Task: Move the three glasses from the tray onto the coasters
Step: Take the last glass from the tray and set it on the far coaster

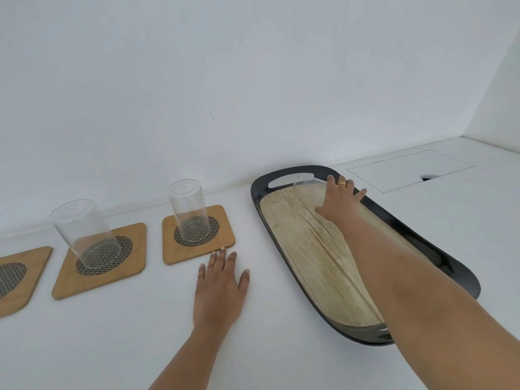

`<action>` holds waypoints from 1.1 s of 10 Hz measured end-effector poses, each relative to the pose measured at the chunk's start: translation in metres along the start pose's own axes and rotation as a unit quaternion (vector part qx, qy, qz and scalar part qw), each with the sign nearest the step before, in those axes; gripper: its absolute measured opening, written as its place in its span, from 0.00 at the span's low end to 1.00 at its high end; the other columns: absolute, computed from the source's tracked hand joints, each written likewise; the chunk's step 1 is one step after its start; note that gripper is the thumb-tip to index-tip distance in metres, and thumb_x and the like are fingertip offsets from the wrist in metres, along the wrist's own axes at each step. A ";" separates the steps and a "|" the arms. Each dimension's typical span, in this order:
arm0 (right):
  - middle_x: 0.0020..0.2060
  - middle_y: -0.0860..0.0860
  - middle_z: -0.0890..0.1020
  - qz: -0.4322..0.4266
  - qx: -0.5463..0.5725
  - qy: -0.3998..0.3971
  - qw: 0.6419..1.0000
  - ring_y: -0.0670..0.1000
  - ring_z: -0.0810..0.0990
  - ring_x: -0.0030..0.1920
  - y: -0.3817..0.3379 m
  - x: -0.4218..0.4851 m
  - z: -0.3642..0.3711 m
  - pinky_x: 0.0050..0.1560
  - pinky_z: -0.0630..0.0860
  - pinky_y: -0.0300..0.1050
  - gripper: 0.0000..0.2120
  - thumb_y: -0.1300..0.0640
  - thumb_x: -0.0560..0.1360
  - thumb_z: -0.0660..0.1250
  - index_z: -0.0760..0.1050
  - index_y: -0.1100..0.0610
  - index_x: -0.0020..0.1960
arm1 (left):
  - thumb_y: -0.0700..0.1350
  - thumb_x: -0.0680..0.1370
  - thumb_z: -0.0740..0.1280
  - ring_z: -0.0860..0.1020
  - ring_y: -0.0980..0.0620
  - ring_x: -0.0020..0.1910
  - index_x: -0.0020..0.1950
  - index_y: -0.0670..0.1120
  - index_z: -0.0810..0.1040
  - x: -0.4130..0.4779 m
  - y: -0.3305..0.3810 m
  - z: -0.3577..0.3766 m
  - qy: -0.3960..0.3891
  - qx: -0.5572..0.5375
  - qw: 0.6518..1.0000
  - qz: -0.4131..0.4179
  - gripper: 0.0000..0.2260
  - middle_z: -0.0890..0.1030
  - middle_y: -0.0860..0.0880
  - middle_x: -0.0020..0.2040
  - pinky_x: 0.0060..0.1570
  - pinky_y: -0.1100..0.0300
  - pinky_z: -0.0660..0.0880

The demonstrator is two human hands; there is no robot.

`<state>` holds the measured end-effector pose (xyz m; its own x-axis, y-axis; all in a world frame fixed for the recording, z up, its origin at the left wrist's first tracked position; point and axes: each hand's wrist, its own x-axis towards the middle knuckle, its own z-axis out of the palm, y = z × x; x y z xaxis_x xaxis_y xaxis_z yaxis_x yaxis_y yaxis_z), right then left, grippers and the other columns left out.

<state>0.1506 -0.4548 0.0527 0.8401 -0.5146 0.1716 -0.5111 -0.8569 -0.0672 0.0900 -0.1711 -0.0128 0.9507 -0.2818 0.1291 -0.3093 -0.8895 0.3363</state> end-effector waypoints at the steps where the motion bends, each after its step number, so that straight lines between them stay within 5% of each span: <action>1: 0.68 0.60 0.65 0.004 0.050 -0.023 0.999 0.61 0.67 0.66 0.005 -0.002 0.003 0.63 0.68 0.62 0.36 0.56 0.70 0.69 0.54 0.58 0.72 | 0.57 0.80 0.50 0.50 0.53 0.77 0.76 0.50 0.55 0.001 0.000 0.000 0.000 0.000 1.000 -0.001 0.25 0.53 0.50 0.78 0.76 0.55 0.46; 2: 0.65 0.61 0.67 -0.018 0.093 0.006 0.995 0.61 0.68 0.63 0.005 -0.008 0.005 0.57 0.72 0.52 0.35 0.58 0.70 0.69 0.55 0.60 0.71 | 0.57 0.80 0.50 0.50 0.53 0.77 0.76 0.50 0.55 0.001 -0.001 0.000 0.001 0.002 1.000 -0.002 0.25 0.54 0.50 0.78 0.76 0.54 0.47; 5: 0.61 0.61 0.71 0.019 0.288 0.062 0.955 0.60 0.75 0.56 0.009 -0.040 0.015 0.49 0.71 0.48 0.34 0.49 0.65 0.75 0.63 0.62 0.63 | 0.55 0.81 0.51 0.52 0.53 0.77 0.76 0.49 0.56 -0.002 0.000 -0.002 -0.006 -0.003 1.000 -0.004 0.24 0.55 0.50 0.78 0.76 0.55 0.48; 9: 0.61 0.56 0.71 0.094 0.504 0.121 0.850 0.56 0.68 0.63 0.008 -0.084 -0.023 0.55 0.65 0.44 0.38 0.54 0.63 0.77 0.63 0.60 0.66 | 0.54 0.81 0.52 0.52 0.54 0.77 0.75 0.50 0.57 -0.045 -0.019 -0.013 -0.011 -0.024 1.000 0.002 0.23 0.56 0.52 0.78 0.76 0.56 0.49; 11: 0.55 0.52 0.71 0.108 0.548 0.115 0.822 0.55 0.73 0.58 0.002 -0.108 -0.050 0.54 0.72 0.48 0.33 0.51 0.62 0.78 0.67 0.59 0.60 | 0.54 0.81 0.52 0.52 0.54 0.77 0.75 0.51 0.58 -0.074 -0.035 -0.024 -0.011 -0.030 0.999 -0.006 0.23 0.56 0.52 0.78 0.76 0.56 0.49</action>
<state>0.0497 -0.3994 0.0827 0.6307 -0.7466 0.2119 -0.0678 -0.3250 -0.9433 0.0301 -0.1110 -0.0113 0.9544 -0.2798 0.1039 -0.2979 -0.8701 0.3928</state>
